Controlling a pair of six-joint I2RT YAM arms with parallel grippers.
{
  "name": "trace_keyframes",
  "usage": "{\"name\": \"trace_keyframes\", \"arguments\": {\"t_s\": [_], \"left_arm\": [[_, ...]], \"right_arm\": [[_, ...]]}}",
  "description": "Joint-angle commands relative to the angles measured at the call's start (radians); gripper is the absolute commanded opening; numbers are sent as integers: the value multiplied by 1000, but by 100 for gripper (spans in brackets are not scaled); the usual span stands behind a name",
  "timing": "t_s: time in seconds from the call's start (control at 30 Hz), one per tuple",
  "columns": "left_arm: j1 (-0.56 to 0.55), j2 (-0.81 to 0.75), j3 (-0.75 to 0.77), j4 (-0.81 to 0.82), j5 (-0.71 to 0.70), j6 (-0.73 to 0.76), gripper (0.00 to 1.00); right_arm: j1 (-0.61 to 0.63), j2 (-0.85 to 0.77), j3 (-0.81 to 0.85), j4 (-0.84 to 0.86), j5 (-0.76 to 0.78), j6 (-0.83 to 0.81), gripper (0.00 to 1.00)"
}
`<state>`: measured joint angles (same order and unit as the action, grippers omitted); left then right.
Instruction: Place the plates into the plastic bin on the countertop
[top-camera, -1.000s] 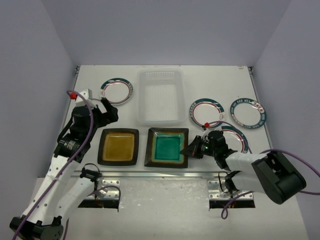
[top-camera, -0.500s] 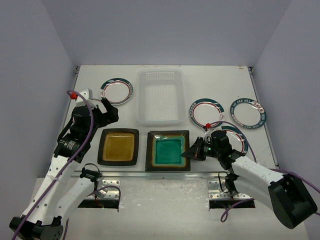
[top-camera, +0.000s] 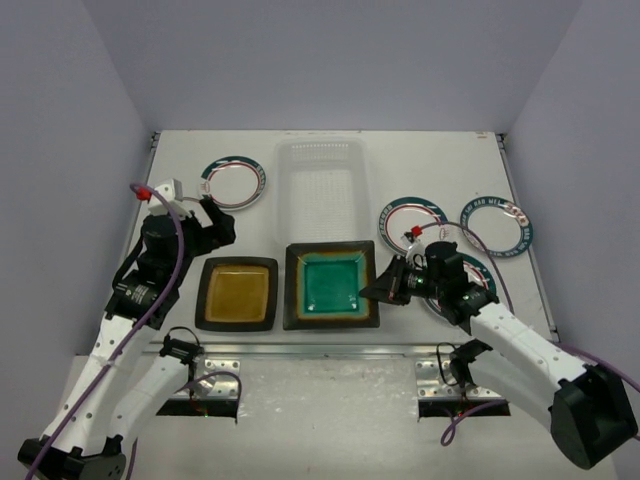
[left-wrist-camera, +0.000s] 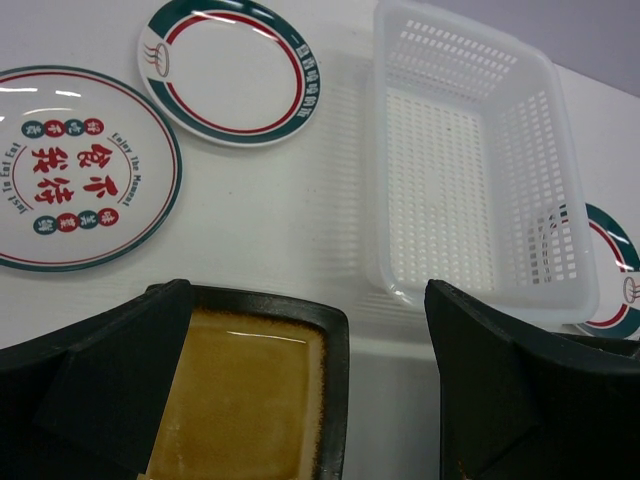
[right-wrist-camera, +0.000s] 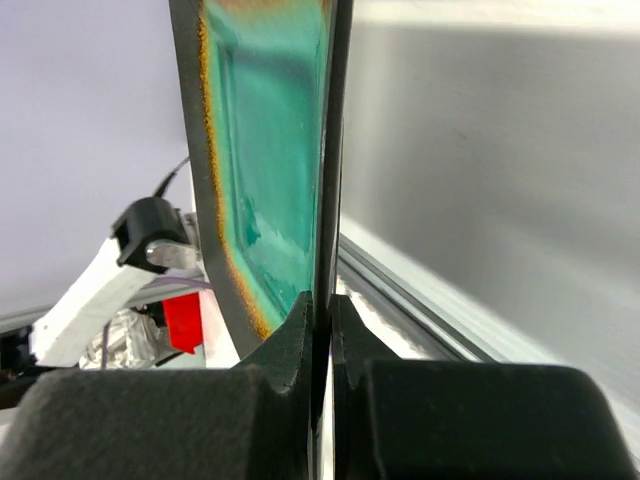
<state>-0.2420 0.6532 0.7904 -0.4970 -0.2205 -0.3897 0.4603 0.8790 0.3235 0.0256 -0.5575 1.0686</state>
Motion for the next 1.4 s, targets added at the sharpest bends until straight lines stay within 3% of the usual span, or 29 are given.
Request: {"name": "trace_keyframes", "arguments": {"t_s": [0.0,0.2,0.33,0.4,0.5,0.8,0.97,1.37], "left_arm": [[-8,-15,0,40,-7,8,100],[-8,-17,0,46,-2,9,100],[-8,-12,1,47,-10,12,100],[-8,-12,0,46,-8,12,100],[-8,-15,0,48,3,12,100],[-10,-25,-2,48,-2,12,100],[-10,-29,-2,49,-1,14,100],[-10,-27,-5,50,-3,14,100]], "right_arm": [[-5,28,256,73,-74,-32,0],[-110,334,602,-15,-201,-122,0],[-193,533,788,-85,-184,-177,0],[-203,654,994,-199,-189,-239,0],[-210,845,1207,-354,-118,-359,0],[-235,1134,1611,-626,18,-465,0],[-229,1198,1687,-727,44,-514,0],[-168,1253,1673,-649,105,-482,0]]}}
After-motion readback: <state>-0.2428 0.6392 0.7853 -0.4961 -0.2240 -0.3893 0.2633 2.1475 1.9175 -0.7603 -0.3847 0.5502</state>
